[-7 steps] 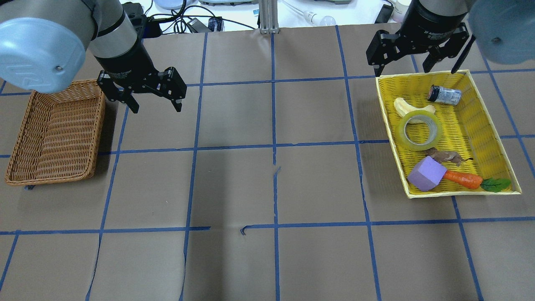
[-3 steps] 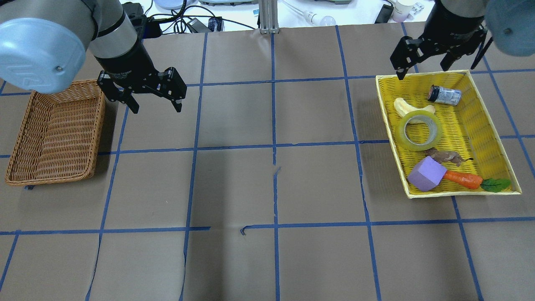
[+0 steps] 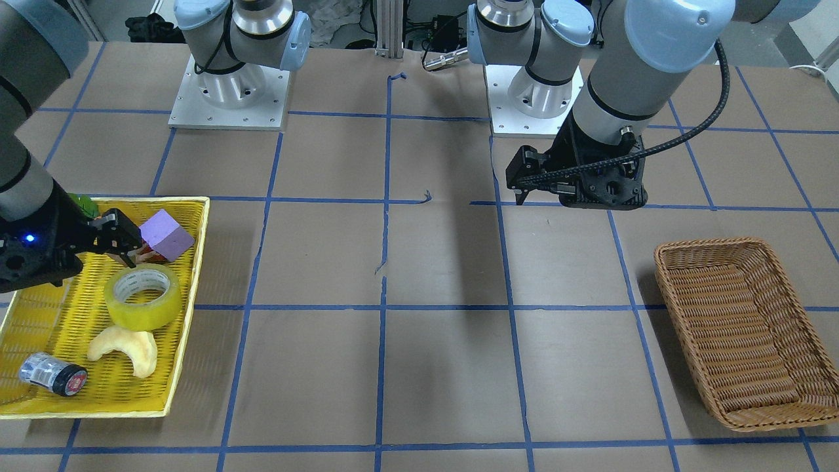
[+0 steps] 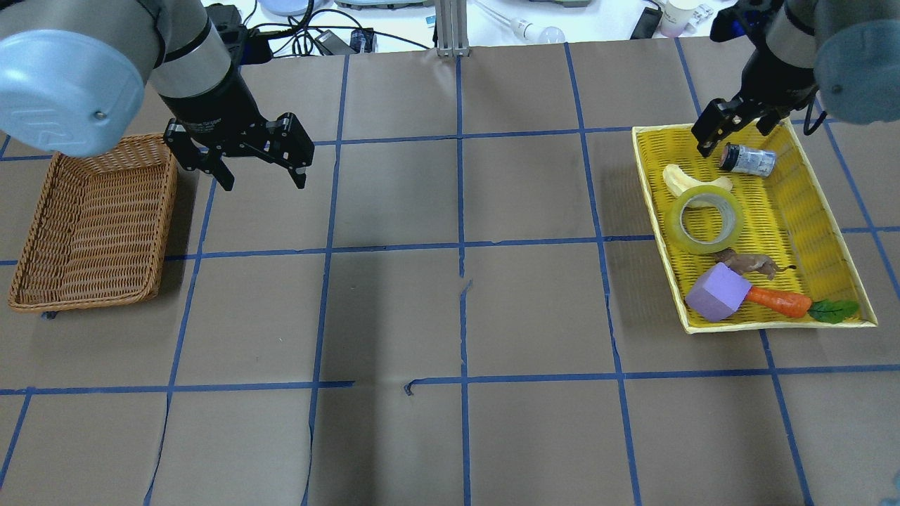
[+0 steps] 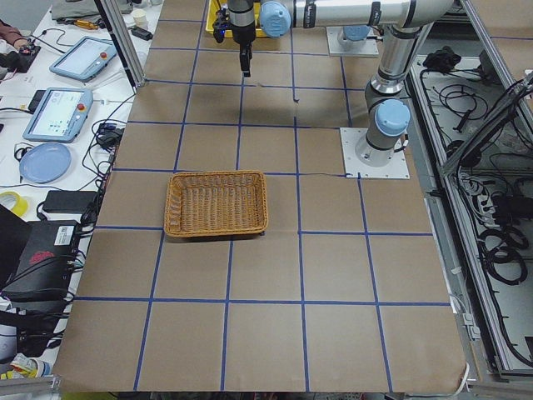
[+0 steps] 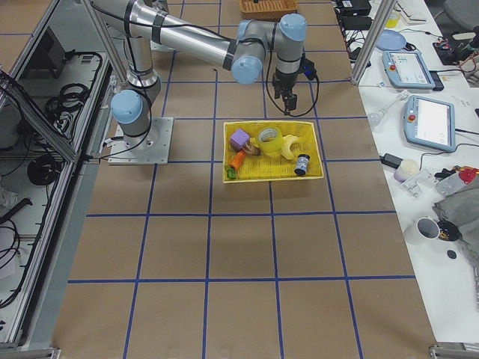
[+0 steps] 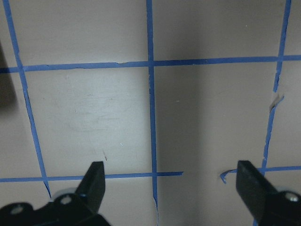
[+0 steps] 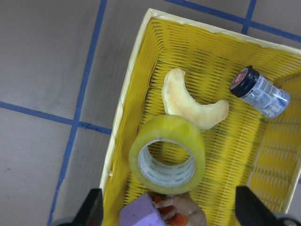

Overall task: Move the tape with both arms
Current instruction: 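Lower the right gripper into the yellow basket onto the yellow tape roll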

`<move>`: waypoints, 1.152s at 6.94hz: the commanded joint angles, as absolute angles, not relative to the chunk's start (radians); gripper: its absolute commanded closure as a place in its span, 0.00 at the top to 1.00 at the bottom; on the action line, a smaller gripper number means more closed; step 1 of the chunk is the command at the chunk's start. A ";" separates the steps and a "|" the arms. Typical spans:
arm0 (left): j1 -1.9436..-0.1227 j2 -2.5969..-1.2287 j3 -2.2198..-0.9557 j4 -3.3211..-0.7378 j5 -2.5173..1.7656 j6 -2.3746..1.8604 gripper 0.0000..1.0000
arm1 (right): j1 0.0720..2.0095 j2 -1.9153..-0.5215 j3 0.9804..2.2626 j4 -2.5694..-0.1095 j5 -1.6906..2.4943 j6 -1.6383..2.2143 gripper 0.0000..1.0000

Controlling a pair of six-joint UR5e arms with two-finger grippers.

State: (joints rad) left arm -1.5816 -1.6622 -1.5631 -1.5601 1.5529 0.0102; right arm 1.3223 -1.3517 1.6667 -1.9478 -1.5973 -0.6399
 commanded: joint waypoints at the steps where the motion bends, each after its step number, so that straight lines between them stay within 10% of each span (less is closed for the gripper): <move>1: -1.582 -1.663 -1.563 -1.560 1.552 0.009 1.00 | 1.273 -1.281 1.823 -2.203 -1.524 -0.863 1.00; 3: -1.582 -1.663 -1.565 -1.560 1.552 0.011 1.00 | 1.259 -1.241 1.861 -2.288 -1.531 -0.868 1.00; 4: -1.582 -1.663 -1.572 -1.560 1.551 0.011 1.00 | 1.250 -1.232 1.858 -2.289 -1.534 -0.908 0.77; 7: -1.582 -1.658 -1.586 -1.554 1.549 0.011 1.00 | 1.233 -1.229 1.865 -2.278 -1.561 -0.948 0.49; 8: -1.582 -1.658 -1.586 -1.554 1.549 0.011 1.00 | 1.233 -1.230 1.867 -2.258 -1.565 -0.943 0.75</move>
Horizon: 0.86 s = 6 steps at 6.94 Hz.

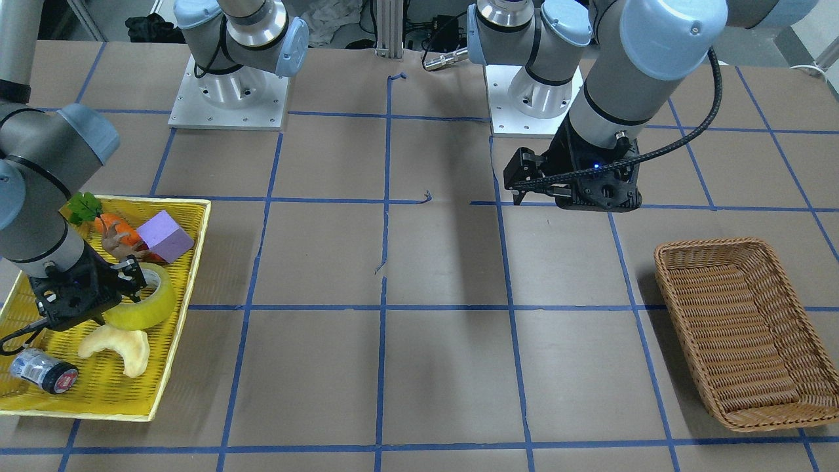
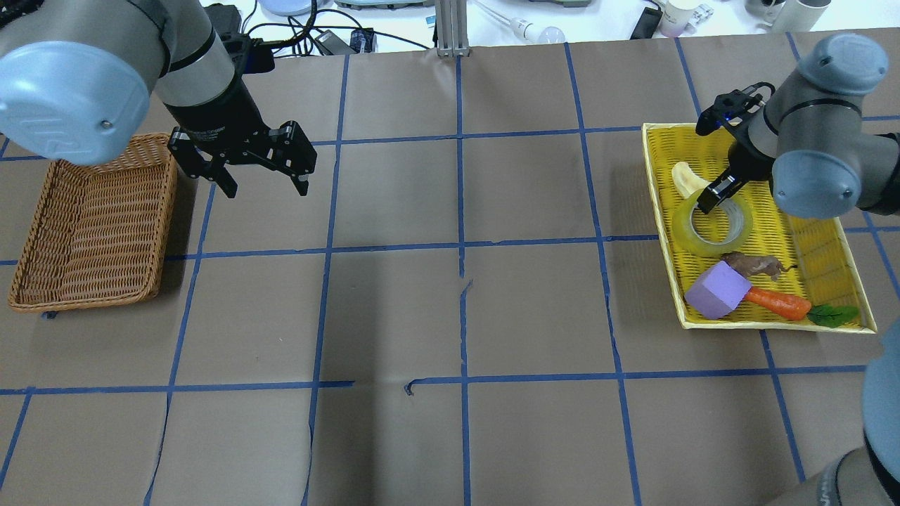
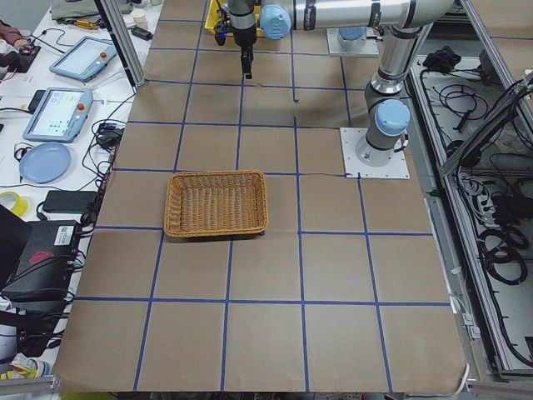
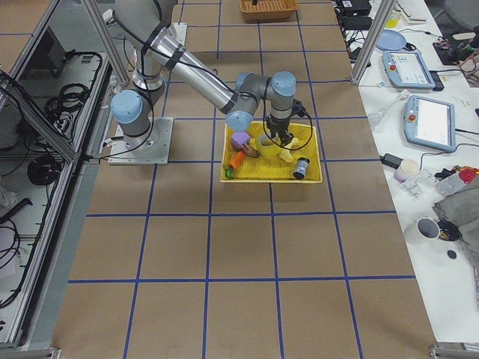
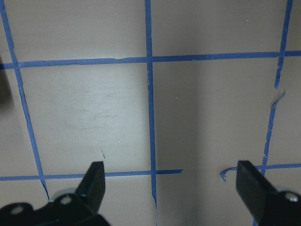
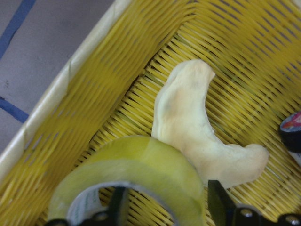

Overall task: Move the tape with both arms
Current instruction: 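Lower the right gripper into the yellow basket onto the yellow tape roll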

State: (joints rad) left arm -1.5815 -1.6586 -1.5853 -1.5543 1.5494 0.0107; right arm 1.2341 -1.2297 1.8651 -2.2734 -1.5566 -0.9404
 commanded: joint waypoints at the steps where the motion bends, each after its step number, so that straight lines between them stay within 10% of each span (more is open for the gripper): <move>1: -1.582 -1.658 -1.586 -1.554 1.549 0.011 1.00 | 1.233 -1.230 1.865 -2.232 -1.565 -0.946 0.78; 3: -1.582 -1.658 -1.586 -1.554 1.549 0.011 1.00 | 1.233 -1.230 1.858 -2.232 -1.563 -0.933 0.00; 6: -1.582 -1.658 -1.586 -1.552 1.549 0.011 1.00 | 1.233 -1.239 1.850 -2.229 -1.560 -0.923 0.00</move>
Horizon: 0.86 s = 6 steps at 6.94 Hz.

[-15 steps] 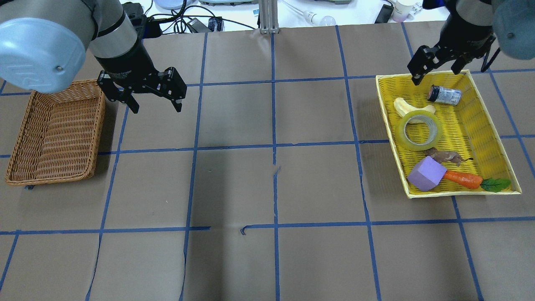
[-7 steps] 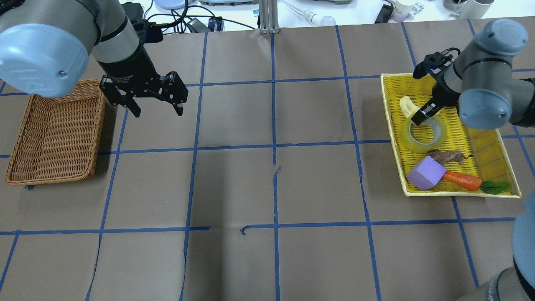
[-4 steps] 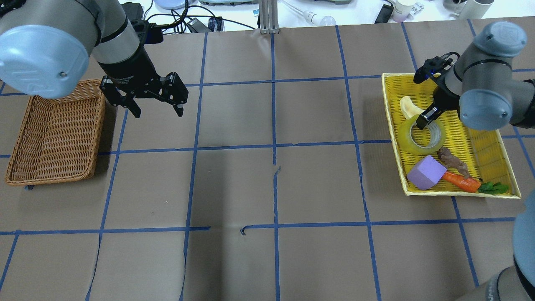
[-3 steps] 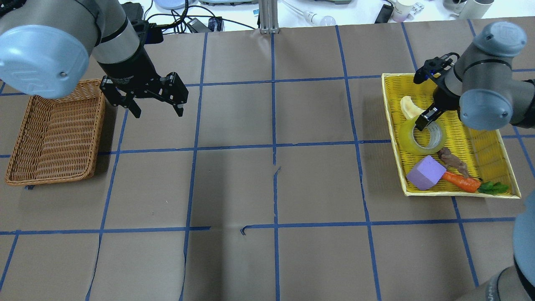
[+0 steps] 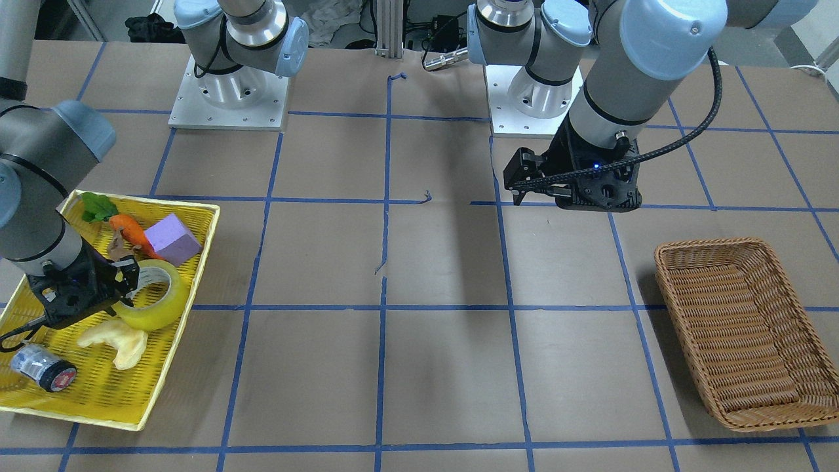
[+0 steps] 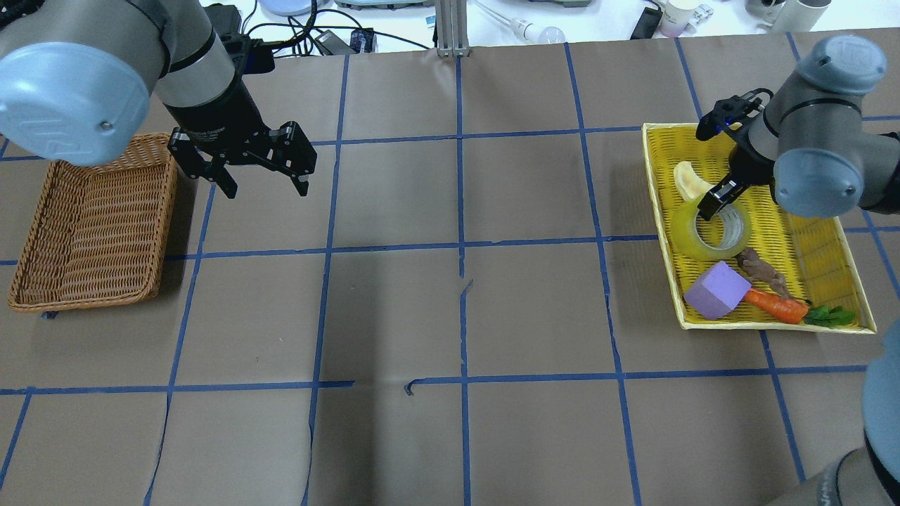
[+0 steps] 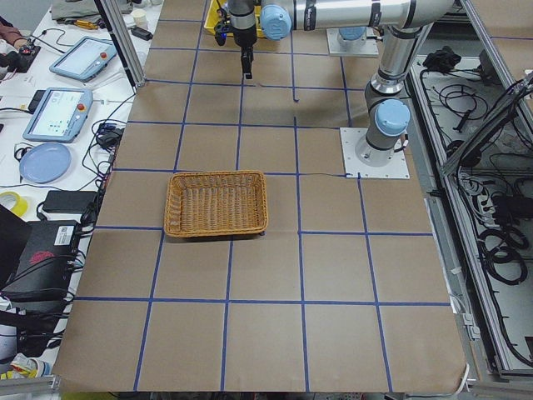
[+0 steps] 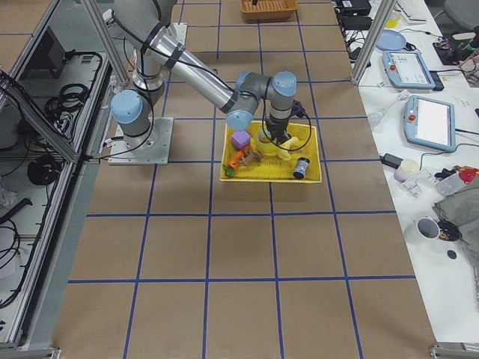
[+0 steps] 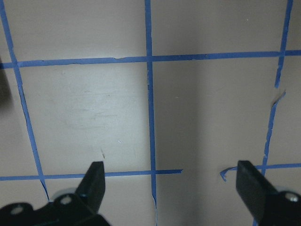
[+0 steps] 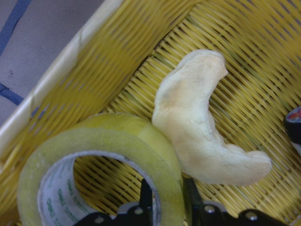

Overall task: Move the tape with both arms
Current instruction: 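Lower the right gripper into the yellow basket onto the yellow tape roll, then grasp the tape roll with the right gripper and carry it toward the table center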

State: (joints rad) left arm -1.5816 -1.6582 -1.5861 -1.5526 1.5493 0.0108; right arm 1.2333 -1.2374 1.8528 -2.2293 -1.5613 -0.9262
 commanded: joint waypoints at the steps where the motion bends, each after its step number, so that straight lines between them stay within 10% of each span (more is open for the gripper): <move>1: -1.582 -1.658 -1.586 -1.552 1.549 0.011 1.00 | 1.235 -1.246 1.839 -2.226 -1.559 -0.907 0.00; 6: -1.582 -1.658 -1.586 -1.552 1.551 0.014 1.00 | 1.275 -1.266 1.626 -2.014 -1.468 -0.754 0.00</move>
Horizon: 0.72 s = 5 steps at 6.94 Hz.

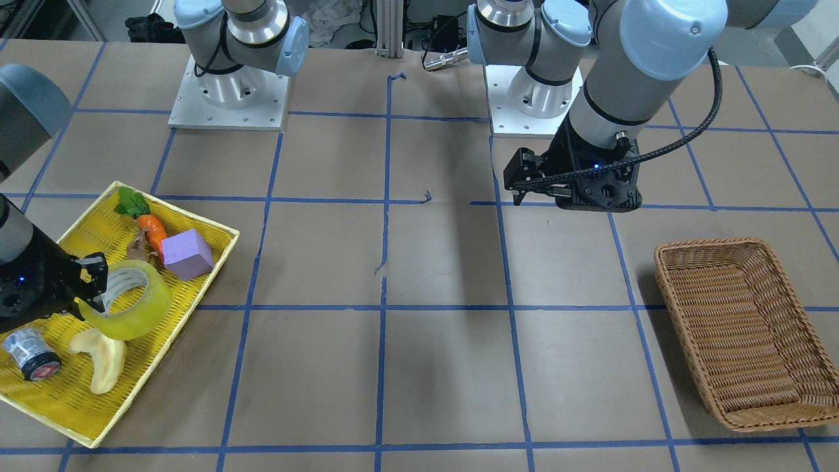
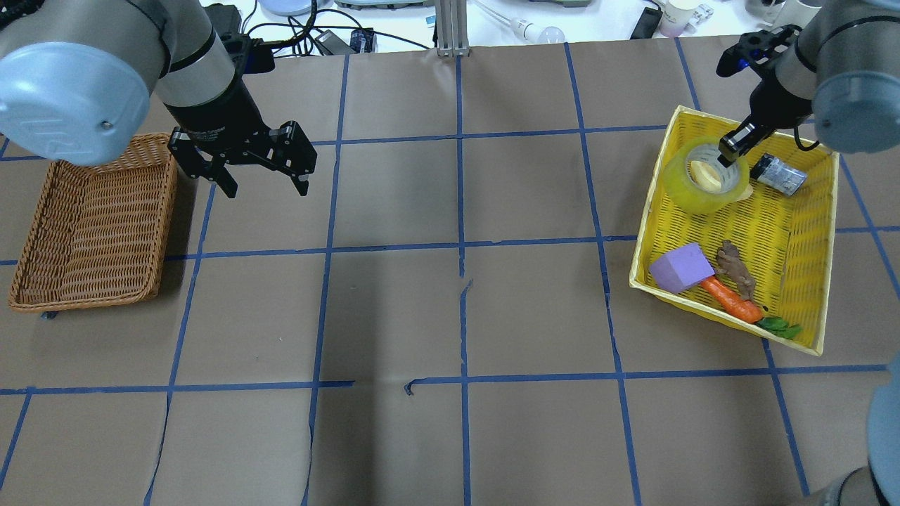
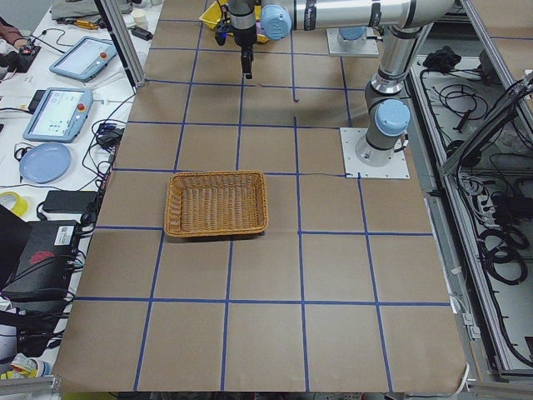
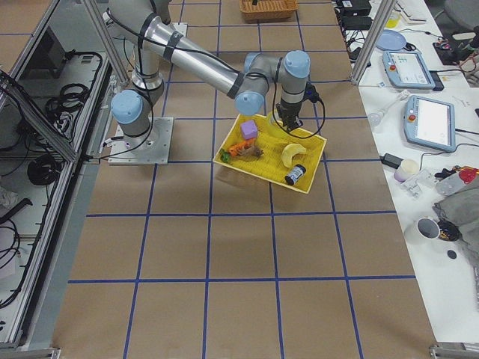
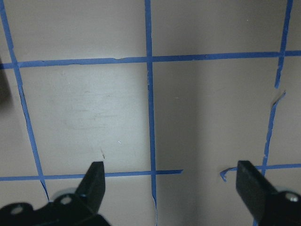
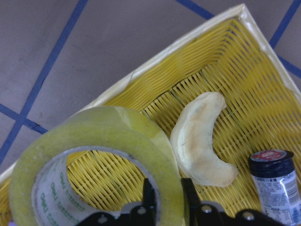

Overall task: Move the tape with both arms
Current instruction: 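Grasp the tape roll with the right gripper and carry it toward the table center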

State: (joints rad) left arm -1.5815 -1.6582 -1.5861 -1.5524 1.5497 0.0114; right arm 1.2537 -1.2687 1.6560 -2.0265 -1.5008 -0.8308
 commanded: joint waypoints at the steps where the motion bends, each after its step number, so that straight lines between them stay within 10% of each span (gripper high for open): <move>1: -1.580 -1.660 -1.586 -1.552 1.551 0.015 1.00 | 1.317 -1.253 1.596 -2.014 -1.459 -0.636 0.00; 5: -1.580 -1.660 -1.586 -1.552 1.551 0.015 1.00 | 1.549 -1.009 1.311 -1.913 -1.474 -0.272 0.00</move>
State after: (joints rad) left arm -1.5800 -1.6598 -1.5861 -1.5524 1.5508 0.0153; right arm 1.4943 -1.0943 1.4069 -1.9618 -1.4736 -0.3737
